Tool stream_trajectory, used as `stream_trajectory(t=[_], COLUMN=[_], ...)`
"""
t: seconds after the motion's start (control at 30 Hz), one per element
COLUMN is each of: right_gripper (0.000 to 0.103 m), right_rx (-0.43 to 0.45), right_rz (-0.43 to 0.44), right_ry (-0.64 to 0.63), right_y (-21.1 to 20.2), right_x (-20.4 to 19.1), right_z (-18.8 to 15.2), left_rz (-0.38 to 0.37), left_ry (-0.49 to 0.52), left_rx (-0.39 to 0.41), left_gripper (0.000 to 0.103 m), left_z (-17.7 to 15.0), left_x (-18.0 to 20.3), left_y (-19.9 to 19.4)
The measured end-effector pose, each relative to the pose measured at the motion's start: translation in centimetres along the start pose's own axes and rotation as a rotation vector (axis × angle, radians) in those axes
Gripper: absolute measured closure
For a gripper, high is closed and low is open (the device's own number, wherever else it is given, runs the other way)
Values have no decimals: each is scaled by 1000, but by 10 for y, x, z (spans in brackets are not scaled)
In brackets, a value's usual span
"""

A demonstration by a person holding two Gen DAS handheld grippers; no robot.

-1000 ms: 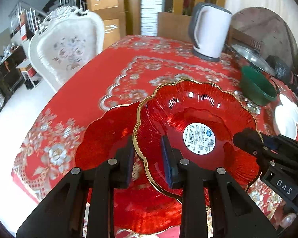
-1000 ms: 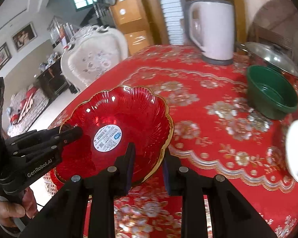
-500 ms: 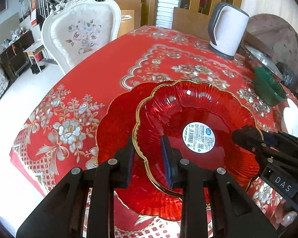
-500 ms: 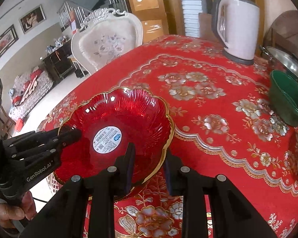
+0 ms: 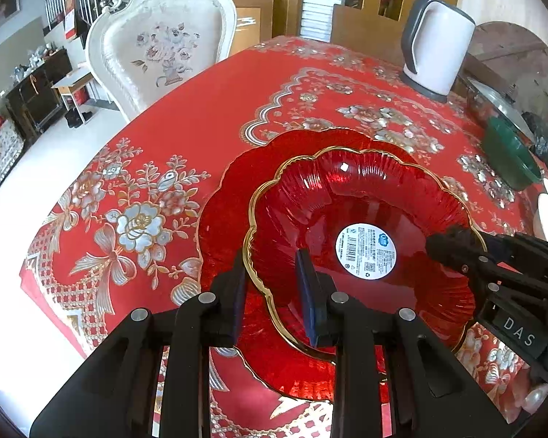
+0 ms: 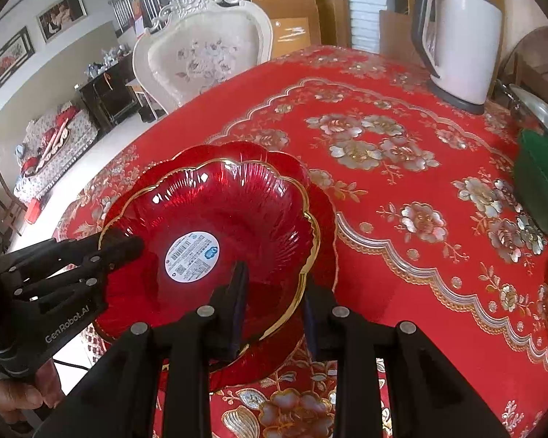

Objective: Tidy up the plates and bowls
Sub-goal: 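Carry the gold-rimmed plate with both tools and lower it onto the large red plate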

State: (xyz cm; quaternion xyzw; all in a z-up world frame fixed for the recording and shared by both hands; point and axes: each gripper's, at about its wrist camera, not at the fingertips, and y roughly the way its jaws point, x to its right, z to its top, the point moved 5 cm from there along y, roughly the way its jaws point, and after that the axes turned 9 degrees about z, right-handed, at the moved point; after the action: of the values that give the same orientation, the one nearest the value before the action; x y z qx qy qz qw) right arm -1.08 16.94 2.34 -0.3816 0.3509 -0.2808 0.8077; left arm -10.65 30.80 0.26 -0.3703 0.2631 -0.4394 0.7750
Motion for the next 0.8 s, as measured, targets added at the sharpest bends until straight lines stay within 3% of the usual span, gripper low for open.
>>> stream_trajectory(t=[0.23, 0.8], right_gripper=[75, 72], right_rx=[-45, -58], right_rz=[-28, -81], right_ry=[-37, -75], right_y=[14, 20], right_x=[-6, -3], right_z=[-1, 6], left_rz=[23, 27], left_ry=[5, 17], left_rx=[-1, -25], left_gripper=[78, 75], left_z=[-2, -2], left_x=[-4, -1], left_y=[7, 9])
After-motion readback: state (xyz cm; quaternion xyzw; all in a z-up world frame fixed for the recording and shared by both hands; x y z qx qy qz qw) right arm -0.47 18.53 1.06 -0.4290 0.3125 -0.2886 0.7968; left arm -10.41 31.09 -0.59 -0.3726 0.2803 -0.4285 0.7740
